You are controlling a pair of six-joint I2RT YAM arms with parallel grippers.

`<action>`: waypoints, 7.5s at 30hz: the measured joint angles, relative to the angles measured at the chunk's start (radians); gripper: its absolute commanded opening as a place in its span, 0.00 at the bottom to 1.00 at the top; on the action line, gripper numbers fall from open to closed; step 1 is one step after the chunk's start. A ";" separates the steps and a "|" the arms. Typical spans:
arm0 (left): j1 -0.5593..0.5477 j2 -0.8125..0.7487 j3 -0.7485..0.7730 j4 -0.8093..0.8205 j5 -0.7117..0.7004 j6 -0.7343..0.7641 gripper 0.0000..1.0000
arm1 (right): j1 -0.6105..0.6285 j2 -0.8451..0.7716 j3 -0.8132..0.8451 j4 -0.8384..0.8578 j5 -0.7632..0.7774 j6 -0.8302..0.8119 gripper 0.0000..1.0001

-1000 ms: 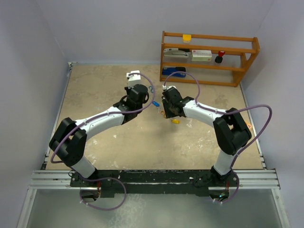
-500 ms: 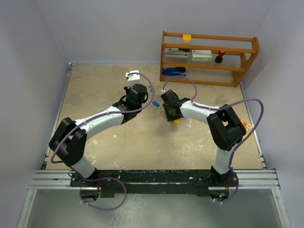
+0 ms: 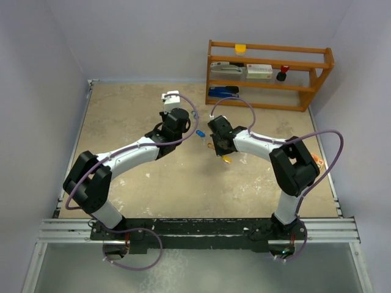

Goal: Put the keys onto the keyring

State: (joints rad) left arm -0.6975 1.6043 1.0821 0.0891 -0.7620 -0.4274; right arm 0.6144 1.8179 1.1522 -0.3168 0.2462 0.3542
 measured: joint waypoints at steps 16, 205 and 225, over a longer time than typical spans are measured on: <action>0.000 0.000 -0.002 0.000 0.021 -0.002 0.00 | 0.000 -0.197 -0.078 0.018 0.052 0.013 0.00; 0.187 0.080 -0.242 0.177 0.164 -0.022 0.60 | -0.118 -0.621 -0.370 0.527 -0.256 0.203 0.67; 0.109 0.119 -0.038 0.043 0.285 -0.007 0.63 | -0.118 -0.325 -0.185 0.362 -0.235 0.150 0.68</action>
State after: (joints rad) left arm -0.5880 1.7233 1.0443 0.1322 -0.4770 -0.4347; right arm 0.4961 1.4925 0.9672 0.0452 0.0116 0.5045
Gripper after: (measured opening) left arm 0.635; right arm 0.674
